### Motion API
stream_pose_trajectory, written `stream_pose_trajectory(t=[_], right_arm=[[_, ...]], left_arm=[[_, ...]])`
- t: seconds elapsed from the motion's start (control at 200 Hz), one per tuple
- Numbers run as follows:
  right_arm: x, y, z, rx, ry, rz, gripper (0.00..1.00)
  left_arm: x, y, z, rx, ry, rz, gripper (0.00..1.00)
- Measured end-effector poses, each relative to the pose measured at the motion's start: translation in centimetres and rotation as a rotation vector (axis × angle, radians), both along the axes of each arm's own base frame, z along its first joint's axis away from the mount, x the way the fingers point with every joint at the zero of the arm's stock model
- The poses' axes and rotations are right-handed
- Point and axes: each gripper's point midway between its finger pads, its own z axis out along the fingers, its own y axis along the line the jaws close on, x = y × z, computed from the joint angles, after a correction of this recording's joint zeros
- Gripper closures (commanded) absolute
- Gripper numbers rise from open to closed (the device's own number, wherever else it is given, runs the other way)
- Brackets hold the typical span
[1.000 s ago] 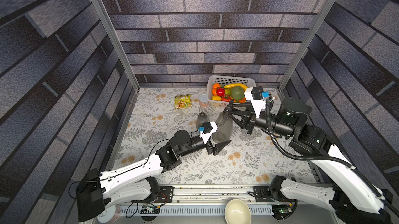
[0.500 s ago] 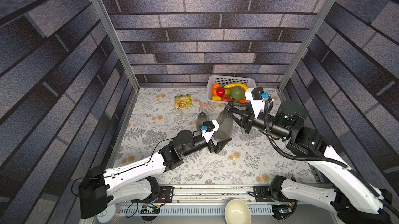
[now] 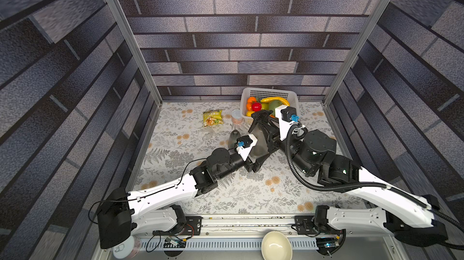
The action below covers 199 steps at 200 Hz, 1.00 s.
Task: Attach spray nozzles to spray bottles
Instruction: Screw the spray nozzle on the spray bottle.
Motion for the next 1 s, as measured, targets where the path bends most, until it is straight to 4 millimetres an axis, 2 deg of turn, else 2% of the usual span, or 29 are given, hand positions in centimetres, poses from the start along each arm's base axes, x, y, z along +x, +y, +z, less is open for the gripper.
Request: stream_pose_trajectory(t=[0.155,0.351,0.586,0.681,0.997], right_arm=[[0.4,0.2,0.1,0.006,-0.025,-0.122,0.79],[0.4,0.8,-0.1,-0.004,-0.044,-0.229,0.72],[-0.3,0.3,-0.1,-0.013,-0.021,-0.188,0.6],[-0.5,0.5,-0.3,-0.025,-0.01,-0.161,0.59],[-1.0,0.6,-1.1,-0.066,0.017,-0.118,0.48]], left_arm=[[0.5,0.3,0.0,0.0,0.002,0.034,0.37],[0.9,0.6,-0.2,0.005,0.006,0.071,0.37],[0.1,0.6,-0.2,0.015,-0.02,0.062,0.37],[-0.6,0.7,0.0,0.016,-0.04,0.049,0.37],[-0.4,1.0,-0.6,0.035,-0.052,0.054,0.37]])
